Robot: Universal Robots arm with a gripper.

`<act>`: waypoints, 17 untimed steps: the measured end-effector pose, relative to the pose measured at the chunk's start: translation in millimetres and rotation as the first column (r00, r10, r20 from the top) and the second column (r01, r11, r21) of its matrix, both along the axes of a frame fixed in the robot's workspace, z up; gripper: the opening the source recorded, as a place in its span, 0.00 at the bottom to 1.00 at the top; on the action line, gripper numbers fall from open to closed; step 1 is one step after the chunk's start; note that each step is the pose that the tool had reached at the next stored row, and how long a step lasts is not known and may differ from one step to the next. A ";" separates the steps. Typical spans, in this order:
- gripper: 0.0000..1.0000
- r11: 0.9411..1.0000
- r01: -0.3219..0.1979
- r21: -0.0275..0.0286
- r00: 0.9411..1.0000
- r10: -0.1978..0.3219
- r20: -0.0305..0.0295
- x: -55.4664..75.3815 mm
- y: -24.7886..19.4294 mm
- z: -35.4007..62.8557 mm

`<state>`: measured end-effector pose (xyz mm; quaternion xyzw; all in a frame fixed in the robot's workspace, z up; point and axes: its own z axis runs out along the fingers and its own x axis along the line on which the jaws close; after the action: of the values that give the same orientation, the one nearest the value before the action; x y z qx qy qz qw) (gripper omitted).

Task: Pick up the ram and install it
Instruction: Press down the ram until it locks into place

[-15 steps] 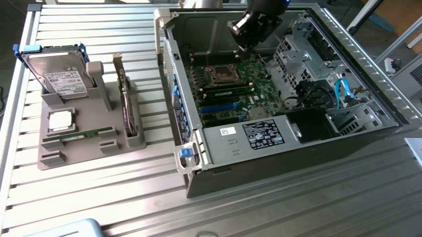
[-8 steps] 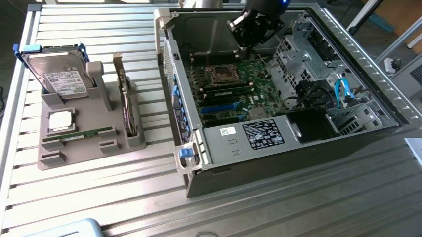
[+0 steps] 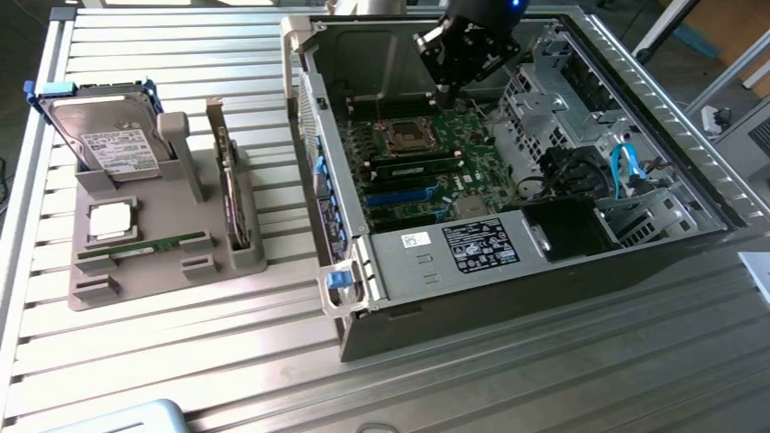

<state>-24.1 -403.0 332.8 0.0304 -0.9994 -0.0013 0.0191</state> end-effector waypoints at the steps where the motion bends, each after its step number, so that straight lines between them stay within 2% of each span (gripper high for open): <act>1: 0.11 1.000 0.000 0.000 1.000 0.000 0.000 0.0 0.0 0.0; 9: 0.11 1.000 0.000 0.000 1.000 0.000 0.000 -0.1 -0.1 0.4; 17: 0.11 1.000 0.000 -0.001 1.000 0.000 0.000 -0.1 0.0 9.7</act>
<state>-24.3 -403.0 342.5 0.0304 -0.9994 -0.0006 0.0190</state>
